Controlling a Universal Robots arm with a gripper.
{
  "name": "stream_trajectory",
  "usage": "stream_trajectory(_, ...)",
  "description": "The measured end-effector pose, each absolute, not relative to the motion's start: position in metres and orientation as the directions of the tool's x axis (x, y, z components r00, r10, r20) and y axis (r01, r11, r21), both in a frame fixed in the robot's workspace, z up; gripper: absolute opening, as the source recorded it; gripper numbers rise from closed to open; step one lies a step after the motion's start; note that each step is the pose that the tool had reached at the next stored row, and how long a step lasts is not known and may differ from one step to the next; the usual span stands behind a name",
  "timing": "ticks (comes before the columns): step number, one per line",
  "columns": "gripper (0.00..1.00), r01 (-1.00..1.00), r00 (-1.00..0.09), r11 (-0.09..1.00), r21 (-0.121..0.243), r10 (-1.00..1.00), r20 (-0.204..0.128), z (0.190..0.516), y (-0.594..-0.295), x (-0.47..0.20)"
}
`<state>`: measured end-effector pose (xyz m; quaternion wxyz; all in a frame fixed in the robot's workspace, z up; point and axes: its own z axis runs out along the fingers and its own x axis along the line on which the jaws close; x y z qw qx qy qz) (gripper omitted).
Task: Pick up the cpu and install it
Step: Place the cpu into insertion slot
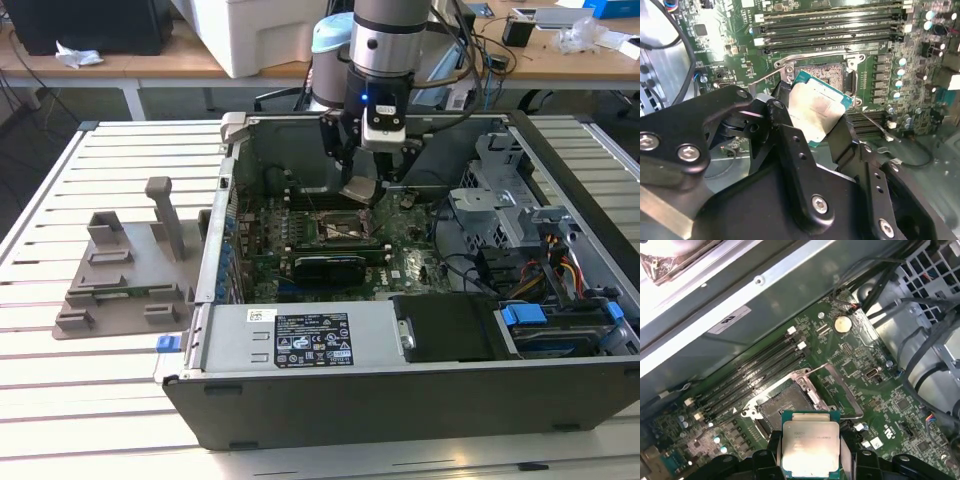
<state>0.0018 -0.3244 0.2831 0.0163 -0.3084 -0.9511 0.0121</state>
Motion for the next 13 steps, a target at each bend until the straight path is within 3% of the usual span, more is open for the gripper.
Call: stream_trajectory(13,0.55,0.731,-0.681,0.681,-0.034,0.732,0.023,0.2830,-0.3244,0.0023)
